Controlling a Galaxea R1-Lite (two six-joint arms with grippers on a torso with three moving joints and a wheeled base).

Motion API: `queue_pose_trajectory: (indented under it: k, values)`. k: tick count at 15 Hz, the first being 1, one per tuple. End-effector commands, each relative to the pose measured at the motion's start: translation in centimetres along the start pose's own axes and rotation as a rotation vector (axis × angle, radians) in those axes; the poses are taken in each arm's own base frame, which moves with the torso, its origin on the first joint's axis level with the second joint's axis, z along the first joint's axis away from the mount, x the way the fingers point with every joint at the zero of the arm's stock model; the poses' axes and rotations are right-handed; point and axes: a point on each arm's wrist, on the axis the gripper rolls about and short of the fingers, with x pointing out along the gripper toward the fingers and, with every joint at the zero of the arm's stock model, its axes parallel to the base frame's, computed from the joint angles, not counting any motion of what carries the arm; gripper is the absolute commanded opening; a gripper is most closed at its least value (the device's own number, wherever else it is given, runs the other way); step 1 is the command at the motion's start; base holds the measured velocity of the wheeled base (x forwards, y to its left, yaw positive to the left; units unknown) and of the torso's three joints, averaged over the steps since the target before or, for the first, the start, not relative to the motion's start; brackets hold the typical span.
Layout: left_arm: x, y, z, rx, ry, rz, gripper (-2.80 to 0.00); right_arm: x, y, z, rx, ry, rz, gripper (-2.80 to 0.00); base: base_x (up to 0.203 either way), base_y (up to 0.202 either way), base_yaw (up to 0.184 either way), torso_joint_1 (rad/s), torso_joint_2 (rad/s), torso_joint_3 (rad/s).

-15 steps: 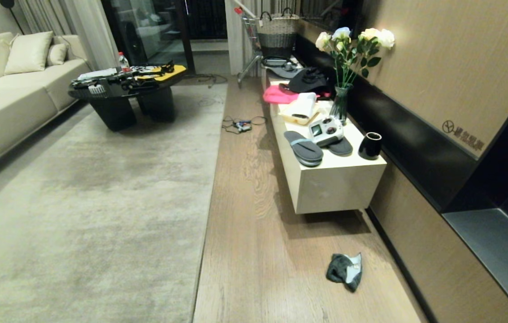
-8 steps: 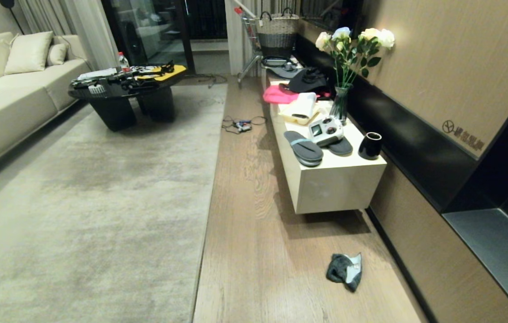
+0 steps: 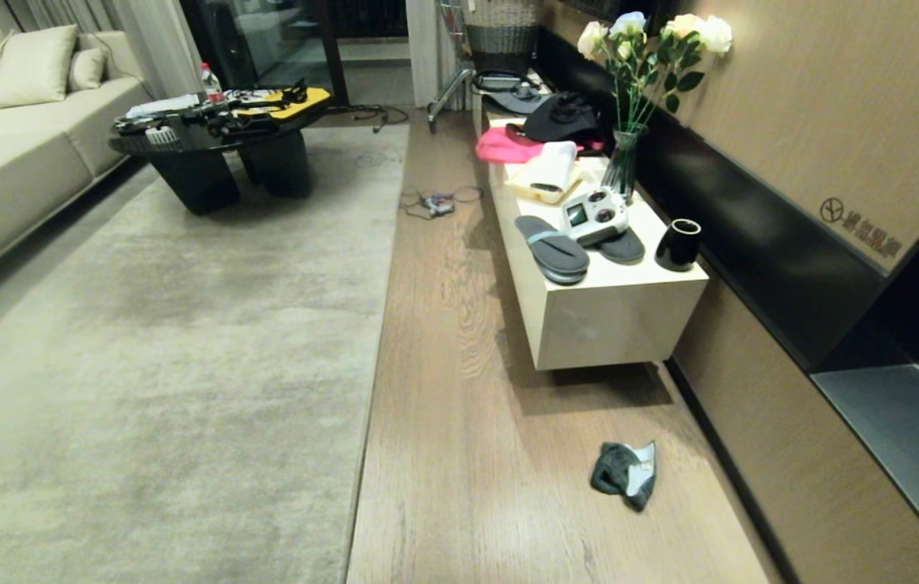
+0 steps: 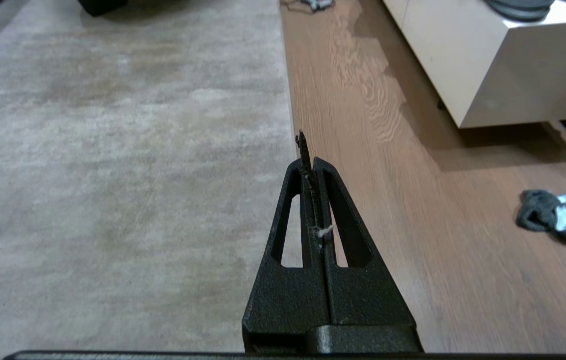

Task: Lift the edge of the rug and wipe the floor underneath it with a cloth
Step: Pick up the rag

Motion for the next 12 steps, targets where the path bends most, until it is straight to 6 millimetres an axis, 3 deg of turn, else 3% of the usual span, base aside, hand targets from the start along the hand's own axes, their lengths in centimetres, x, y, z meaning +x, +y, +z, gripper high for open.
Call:
queue_pose_trajectory:
  k: [1, 12]
  values:
    - [0.01, 0.0, 0.0, 0.001, 0.002, 0.0, -2.8, 0.01, 0.0, 0.01, 0.001, 0.001, 0.0, -2.8, 0.0, 0.0, 0.0, 0.006, 0.0, -0.193]
    - [0.01, 0.0, 0.0, 0.001, 0.002, 0.0, -2.8, 0.01, 0.0, 0.01, 0.001, 0.001, 0.0, -2.8, 0.0, 0.0, 0.0, 0.005, 0.0, -0.197]
